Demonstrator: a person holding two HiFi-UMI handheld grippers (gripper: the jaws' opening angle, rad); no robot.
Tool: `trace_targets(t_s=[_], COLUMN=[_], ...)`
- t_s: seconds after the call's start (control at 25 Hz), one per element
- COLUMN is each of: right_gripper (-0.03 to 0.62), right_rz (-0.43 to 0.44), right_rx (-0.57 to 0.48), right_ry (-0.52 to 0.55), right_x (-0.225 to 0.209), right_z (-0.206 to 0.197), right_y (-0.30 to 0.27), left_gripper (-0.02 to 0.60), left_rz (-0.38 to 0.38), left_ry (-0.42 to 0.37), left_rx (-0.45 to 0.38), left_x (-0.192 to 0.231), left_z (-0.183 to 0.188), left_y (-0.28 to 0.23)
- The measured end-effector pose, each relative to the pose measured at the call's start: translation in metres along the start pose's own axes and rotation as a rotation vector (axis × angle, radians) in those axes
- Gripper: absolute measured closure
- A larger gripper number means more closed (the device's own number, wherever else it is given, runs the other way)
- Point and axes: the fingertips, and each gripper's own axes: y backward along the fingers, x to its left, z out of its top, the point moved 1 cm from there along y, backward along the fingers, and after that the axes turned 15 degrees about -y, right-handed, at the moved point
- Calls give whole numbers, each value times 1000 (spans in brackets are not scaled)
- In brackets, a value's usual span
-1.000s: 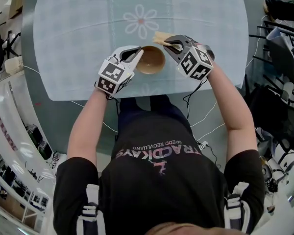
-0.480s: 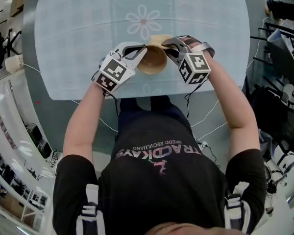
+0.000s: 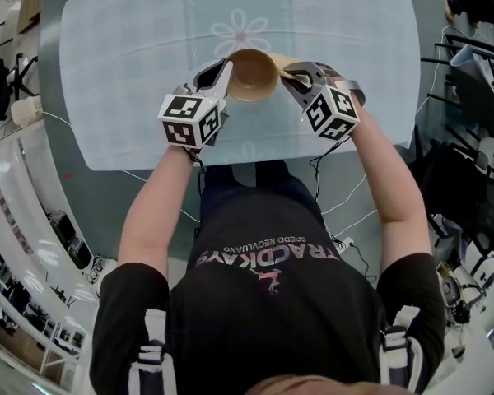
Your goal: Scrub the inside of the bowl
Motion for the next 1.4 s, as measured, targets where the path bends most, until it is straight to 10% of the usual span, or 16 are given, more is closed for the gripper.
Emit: trace_targets(t_s=[0.2,0.92,1.4], right_gripper=[562,562,562], right_rz=[13,93,3], right_rx=[-4,-137,-123], right_ry=[-95,-293,-518], right_x=[21,78,42], right_z=[-2,46,4], right_y=[-7,-34,-22], left_gripper=[554,554,552], left_rz=[153,244,251], left_ry=[190,316,270], left_rx=[-37,-76,-41], left_x=[16,6,7], left_z=[-1,-4,-16], left_y=[5,5,4])
